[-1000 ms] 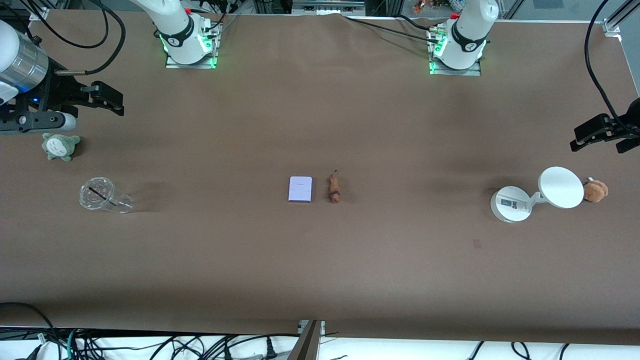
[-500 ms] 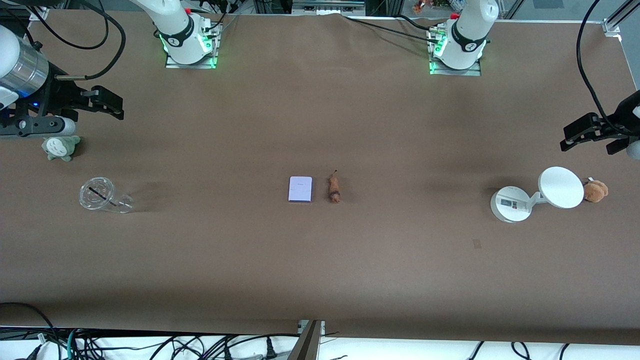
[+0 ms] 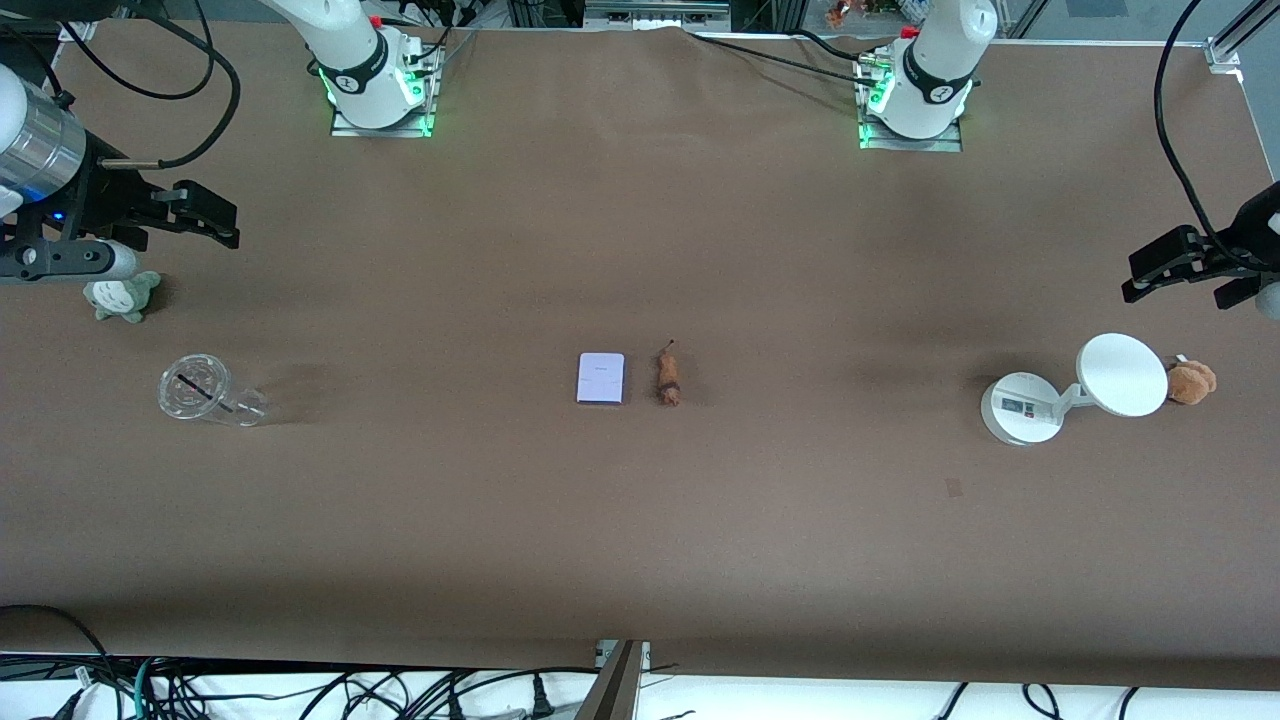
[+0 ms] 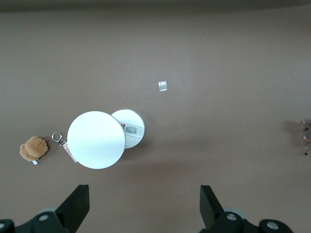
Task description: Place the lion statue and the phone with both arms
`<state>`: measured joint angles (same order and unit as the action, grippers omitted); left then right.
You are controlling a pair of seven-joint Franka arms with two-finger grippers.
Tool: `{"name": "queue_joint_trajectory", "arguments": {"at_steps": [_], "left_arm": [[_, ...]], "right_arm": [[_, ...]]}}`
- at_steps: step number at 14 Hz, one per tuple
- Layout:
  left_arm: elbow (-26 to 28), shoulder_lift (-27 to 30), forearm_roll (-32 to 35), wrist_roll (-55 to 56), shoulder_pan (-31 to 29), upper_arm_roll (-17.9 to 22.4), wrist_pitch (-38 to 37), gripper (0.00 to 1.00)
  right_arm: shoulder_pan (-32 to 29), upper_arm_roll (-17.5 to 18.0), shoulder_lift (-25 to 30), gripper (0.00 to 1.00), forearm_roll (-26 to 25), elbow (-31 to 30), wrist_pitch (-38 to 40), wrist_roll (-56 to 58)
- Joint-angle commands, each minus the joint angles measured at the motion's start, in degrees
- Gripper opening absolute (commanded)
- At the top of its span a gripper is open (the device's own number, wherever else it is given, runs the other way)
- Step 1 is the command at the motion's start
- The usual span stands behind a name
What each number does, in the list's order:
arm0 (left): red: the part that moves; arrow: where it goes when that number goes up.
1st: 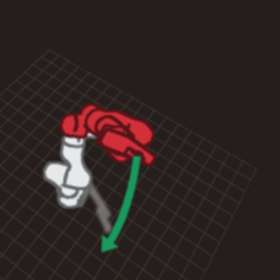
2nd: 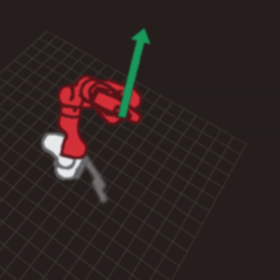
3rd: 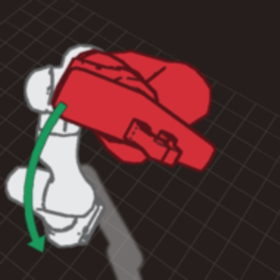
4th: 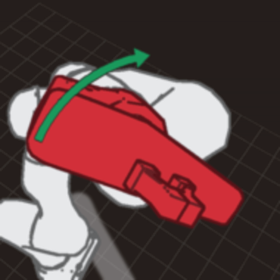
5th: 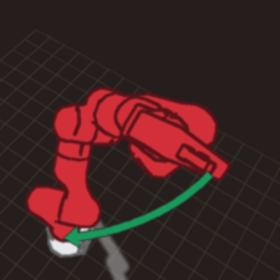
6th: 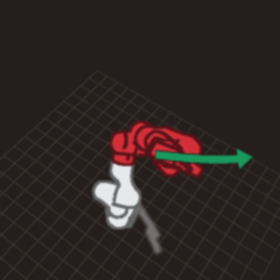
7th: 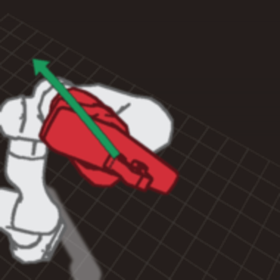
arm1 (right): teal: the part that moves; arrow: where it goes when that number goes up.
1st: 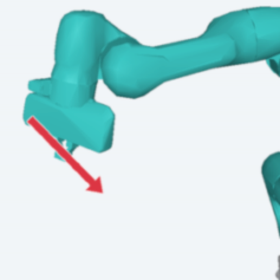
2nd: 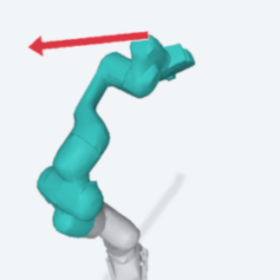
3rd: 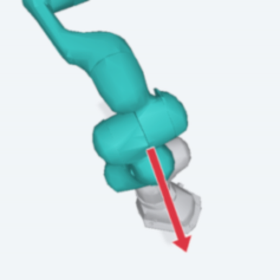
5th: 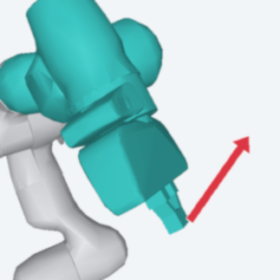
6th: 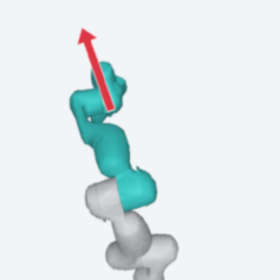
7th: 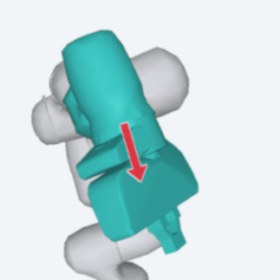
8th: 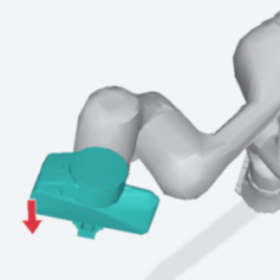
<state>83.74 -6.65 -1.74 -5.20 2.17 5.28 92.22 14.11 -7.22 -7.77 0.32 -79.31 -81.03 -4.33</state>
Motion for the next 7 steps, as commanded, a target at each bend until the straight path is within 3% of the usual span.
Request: {"name": "queue_joint_trajectory", "arguments": {"at_steps": [1,2,7], "left_arm": [[-1.6,-2.8,-4.3,-0.3,0.6,-0.4,-0.7,1.0],[-2.4,-6.2,-4.5,0.1,1.3,-1.8,-2.1,1.0],[-3.3,-8.5,-0.5,0.1,2.7,-1.9,-4.9,1.0]], "right_arm": [[-0.1,0.4,-0.1,1.0,-0.1,0.7,0.3,0.4],[-0.1,0.4,-0.1,1.0,-0.1,0.7,0.3,0.5],[-0.1,0.4,-0.1,1.0,0.1,0.7,0.4,0.2]]}}
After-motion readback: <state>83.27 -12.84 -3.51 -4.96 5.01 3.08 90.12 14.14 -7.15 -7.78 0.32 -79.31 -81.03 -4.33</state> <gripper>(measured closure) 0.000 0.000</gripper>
